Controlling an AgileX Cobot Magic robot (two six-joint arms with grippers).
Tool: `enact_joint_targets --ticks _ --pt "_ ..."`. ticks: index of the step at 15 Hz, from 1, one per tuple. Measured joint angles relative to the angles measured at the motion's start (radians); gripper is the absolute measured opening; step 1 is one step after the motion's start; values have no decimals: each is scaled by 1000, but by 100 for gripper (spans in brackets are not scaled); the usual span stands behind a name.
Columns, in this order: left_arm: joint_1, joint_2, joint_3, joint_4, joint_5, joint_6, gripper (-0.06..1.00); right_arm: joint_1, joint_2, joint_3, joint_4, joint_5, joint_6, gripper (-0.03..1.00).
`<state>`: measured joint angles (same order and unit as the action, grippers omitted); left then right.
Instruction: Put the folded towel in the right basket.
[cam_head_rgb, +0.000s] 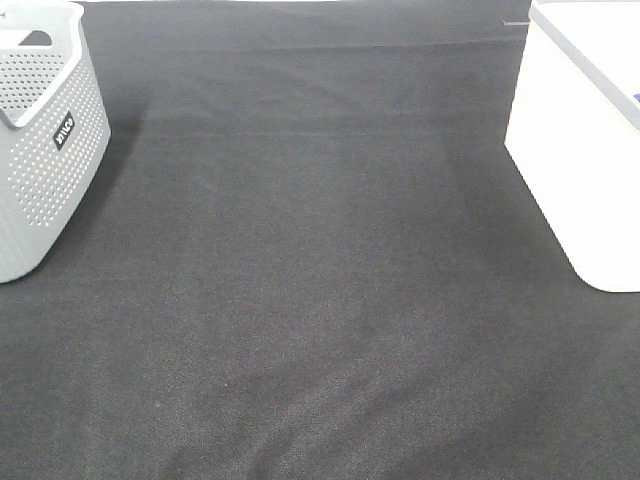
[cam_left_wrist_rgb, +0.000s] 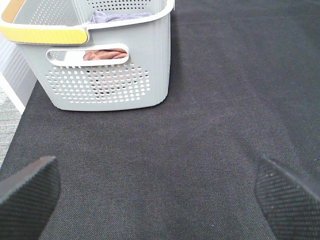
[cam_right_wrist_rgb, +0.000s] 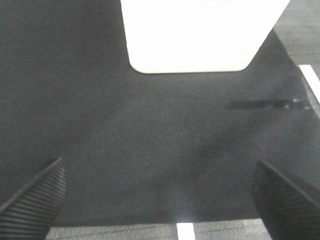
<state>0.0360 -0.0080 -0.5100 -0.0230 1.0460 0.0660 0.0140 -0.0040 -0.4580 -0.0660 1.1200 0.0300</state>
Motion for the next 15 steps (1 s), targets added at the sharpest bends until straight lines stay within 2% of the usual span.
enact_joint_targets --ticks 15 --pt "0 0 0 -1 0 0 99 0 0 1 10 -11 4 97"
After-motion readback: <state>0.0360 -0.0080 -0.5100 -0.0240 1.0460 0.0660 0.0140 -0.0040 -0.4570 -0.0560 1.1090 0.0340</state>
